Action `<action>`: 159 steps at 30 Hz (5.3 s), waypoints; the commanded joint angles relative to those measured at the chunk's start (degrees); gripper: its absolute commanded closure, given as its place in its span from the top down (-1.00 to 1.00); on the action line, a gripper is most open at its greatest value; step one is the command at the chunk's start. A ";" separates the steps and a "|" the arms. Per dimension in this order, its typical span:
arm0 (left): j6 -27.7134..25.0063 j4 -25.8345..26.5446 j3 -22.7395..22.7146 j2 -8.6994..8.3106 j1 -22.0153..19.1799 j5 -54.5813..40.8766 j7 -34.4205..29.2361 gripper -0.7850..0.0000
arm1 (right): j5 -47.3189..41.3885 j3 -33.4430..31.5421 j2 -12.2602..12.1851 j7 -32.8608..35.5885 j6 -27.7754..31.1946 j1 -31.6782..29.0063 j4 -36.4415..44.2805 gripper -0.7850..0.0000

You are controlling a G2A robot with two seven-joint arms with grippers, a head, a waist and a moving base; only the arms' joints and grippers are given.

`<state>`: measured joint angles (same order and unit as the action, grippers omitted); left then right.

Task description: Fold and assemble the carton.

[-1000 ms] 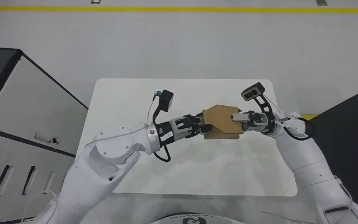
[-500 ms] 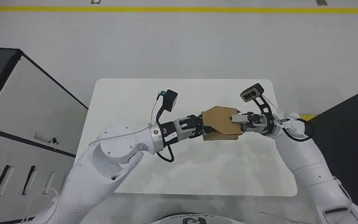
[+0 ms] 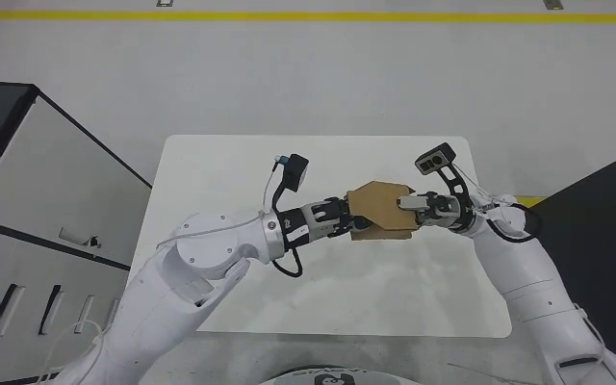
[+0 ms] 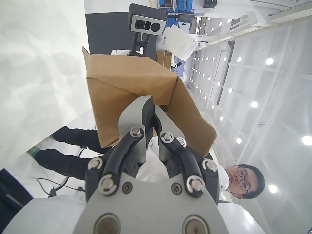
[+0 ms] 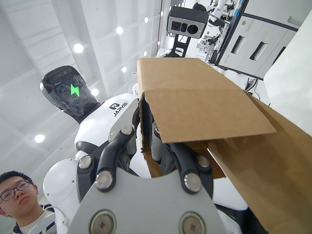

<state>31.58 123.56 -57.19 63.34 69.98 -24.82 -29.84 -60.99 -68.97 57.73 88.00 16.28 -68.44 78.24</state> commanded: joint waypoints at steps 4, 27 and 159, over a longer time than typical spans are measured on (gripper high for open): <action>0.23 -0.47 0.23 0.16 -0.60 -0.12 0.09 -1.00 | -0.38 -0.02 0.00 0.00 0.00 0.34 -0.80 -1.00; 0.71 -1.05 -0.67 0.32 -1.44 -0.32 -0.85 -1.00 | -1.69 -0.12 0.39 0.00 0.00 1.05 -2.92 -1.00; 1.01 2.25 0.61 0.26 0.07 11.96 -1.00 -1.00 | 12.20 -12.59 4.04 -3.16 3.16 -5.71 7.68 -1.00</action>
<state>32.59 125.84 -56.62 63.59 70.09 -12.85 -30.84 -48.91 -81.59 61.78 84.78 19.51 -74.13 85.87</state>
